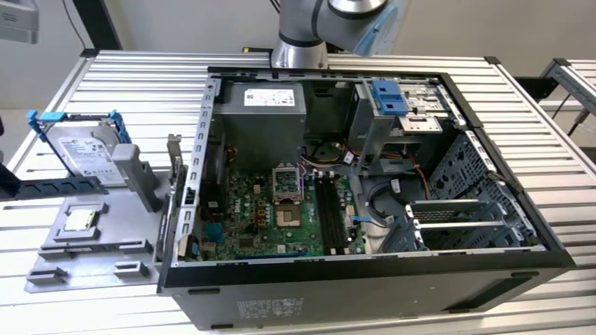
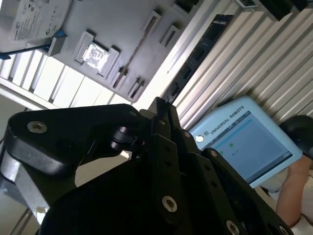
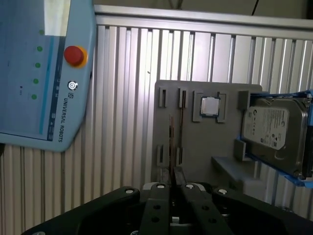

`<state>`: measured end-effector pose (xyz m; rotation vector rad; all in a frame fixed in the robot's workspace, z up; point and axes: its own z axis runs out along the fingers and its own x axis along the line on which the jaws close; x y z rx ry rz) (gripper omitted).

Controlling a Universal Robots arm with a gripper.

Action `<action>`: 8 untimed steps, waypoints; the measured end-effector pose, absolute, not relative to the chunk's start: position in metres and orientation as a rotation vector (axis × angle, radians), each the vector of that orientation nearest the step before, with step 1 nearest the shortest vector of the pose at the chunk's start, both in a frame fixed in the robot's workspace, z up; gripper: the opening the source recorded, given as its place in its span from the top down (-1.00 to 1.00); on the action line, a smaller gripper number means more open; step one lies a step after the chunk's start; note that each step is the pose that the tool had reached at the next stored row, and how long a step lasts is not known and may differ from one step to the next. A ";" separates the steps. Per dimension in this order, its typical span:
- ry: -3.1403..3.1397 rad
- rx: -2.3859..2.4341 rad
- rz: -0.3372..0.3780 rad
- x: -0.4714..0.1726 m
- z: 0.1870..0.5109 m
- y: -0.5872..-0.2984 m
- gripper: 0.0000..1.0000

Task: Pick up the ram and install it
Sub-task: 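Pick up the ram and move it above insertion slot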

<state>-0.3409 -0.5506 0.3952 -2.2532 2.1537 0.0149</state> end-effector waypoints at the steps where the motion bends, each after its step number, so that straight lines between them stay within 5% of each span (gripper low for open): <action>1: 2.154 -2.253 0.015 -0.336 0.395 -0.551 1.00; 8: 2.151 -2.253 0.020 -0.327 0.403 -0.551 1.00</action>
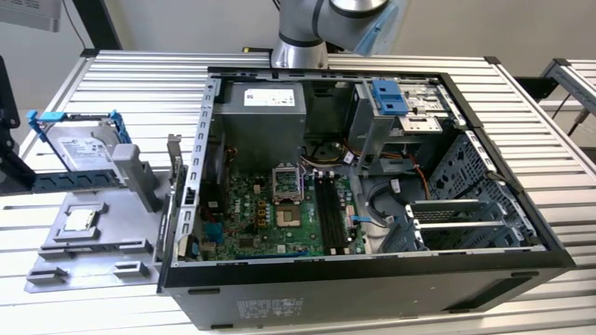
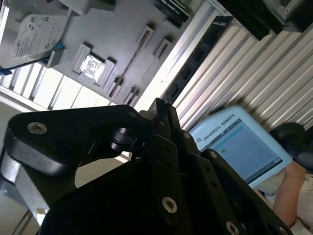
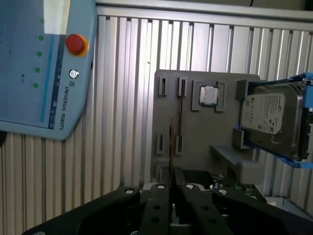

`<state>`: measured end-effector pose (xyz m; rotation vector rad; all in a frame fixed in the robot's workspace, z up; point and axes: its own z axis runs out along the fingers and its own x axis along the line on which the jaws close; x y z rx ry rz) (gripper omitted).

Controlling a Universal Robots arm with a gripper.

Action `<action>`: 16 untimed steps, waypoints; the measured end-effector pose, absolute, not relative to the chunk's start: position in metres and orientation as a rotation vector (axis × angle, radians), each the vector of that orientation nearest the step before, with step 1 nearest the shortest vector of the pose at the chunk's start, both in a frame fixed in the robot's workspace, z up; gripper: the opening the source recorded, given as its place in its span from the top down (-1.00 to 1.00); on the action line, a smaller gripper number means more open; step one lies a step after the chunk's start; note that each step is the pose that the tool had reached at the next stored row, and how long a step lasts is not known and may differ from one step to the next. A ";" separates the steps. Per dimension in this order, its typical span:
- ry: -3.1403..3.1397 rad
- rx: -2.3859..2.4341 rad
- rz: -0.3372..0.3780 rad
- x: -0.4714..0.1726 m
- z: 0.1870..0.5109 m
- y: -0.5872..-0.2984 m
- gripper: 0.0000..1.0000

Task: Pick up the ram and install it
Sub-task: 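Pick up the ram and move it above insertion slot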

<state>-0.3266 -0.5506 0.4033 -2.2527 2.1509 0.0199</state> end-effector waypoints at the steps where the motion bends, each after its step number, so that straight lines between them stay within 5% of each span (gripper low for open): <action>1: 2.151 -2.253 0.020 -0.326 0.403 -0.551 1.00; 16: 2.151 -2.254 0.022 -0.310 0.403 -0.551 1.00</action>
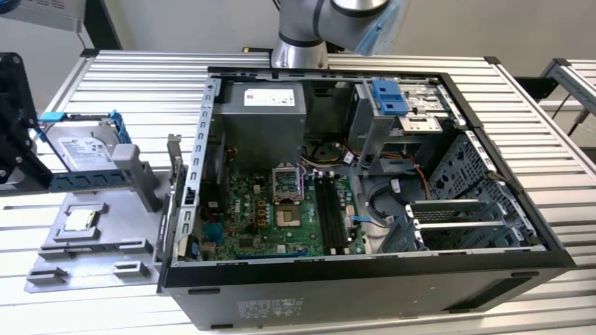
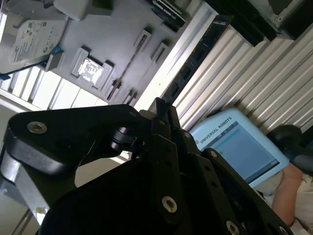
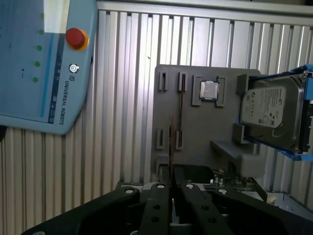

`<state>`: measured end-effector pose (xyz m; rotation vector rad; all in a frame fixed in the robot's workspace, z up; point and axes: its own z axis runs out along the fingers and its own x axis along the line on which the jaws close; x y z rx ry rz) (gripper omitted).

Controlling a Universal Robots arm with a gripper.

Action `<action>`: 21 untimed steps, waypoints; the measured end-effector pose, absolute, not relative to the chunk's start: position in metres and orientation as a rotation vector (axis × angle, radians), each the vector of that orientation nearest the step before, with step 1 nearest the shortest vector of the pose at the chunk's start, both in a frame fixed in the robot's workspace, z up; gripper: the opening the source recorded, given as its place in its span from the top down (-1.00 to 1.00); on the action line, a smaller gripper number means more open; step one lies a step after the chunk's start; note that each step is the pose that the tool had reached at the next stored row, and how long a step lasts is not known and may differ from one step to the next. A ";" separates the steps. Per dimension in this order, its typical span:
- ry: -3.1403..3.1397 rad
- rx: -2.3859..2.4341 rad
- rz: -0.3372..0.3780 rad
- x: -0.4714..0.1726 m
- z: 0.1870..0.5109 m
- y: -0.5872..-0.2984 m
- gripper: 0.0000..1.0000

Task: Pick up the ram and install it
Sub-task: 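Pick up the ram and move it above insertion slot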

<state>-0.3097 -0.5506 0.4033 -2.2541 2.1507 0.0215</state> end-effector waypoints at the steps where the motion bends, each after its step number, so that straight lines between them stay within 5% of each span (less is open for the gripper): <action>1: 2.151 -2.255 0.023 -0.305 0.403 -0.551 1.00; 21: 2.161 -2.264 0.045 -0.215 0.403 -0.551 1.00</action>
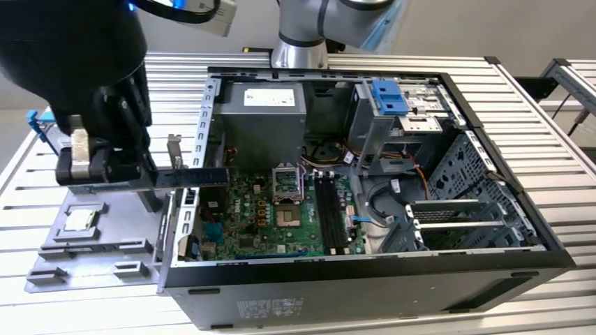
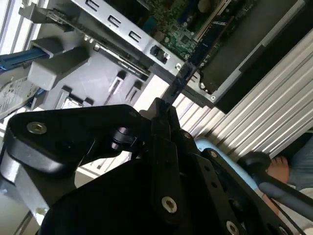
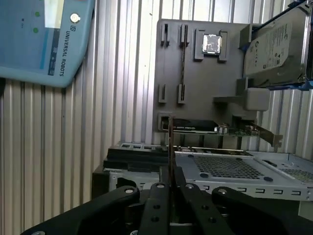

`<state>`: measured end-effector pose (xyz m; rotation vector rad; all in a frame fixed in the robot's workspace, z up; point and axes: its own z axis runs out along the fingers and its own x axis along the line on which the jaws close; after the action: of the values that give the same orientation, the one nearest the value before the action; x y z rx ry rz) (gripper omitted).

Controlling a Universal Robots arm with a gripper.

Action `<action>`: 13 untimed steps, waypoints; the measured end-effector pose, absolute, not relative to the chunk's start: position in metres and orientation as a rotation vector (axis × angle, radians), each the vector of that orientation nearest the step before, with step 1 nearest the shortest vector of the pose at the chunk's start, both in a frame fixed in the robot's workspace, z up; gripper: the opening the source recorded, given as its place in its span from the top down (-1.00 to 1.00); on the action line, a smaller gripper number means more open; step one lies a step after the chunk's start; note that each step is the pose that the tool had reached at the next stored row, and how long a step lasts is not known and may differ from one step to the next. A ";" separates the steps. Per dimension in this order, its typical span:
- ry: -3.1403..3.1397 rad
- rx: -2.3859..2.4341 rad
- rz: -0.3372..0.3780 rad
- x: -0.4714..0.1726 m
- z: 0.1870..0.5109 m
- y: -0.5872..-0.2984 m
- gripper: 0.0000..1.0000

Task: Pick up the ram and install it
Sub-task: 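Pick up the ram and move it above insertion slot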

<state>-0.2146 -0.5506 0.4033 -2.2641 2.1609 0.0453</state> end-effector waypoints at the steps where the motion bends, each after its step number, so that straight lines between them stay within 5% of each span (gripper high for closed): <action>1: 2.161 -2.265 0.046 -0.210 0.403 -0.551 1.00; 13: 2.163 -2.267 0.051 -0.163 0.403 -0.551 1.00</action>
<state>-0.1630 -0.5507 0.4033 -2.2667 2.1632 0.0510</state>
